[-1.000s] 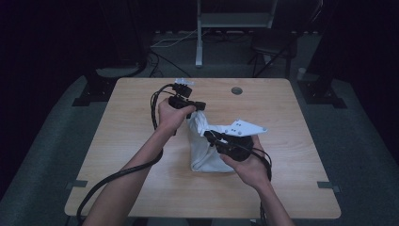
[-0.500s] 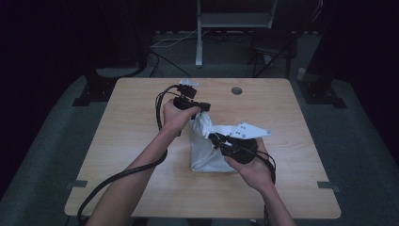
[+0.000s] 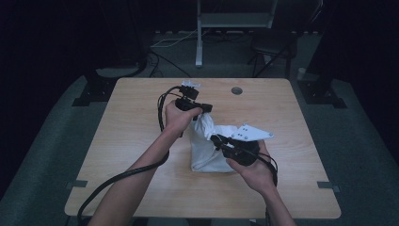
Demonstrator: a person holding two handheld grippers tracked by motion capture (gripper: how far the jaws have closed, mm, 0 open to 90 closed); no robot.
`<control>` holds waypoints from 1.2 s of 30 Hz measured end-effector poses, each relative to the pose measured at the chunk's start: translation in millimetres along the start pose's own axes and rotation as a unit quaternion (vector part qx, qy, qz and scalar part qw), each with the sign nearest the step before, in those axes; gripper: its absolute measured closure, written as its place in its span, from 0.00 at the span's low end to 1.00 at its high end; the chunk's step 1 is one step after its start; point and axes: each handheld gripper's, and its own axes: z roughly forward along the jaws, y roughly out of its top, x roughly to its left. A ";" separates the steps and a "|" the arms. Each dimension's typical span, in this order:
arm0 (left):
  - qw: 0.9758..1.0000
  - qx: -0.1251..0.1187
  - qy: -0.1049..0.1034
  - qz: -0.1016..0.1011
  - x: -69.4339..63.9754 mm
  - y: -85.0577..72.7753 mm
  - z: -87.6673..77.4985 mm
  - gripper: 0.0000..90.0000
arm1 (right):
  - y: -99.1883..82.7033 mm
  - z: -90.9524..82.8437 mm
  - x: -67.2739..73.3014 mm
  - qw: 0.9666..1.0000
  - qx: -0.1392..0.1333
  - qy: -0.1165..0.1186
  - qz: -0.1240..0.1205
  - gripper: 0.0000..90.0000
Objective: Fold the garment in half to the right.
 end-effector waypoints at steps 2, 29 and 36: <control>1.000 0.001 -0.001 0.000 0.0 0.1 0.3 0.97 | -0.4 -0.4 0.2 1.000 0.000 -0.001 0.000 0.89; 1.000 0.002 -0.010 -0.001 -1.9 -1.5 8.3 0.94 | -13.5 -4.2 -6.0 1.000 0.006 -0.011 0.011 0.89; 1.000 -0.008 -0.011 0.002 -1.8 -1.2 0.3 0.87 | -22.3 -7.2 -9.3 1.000 0.011 -0.016 0.019 0.89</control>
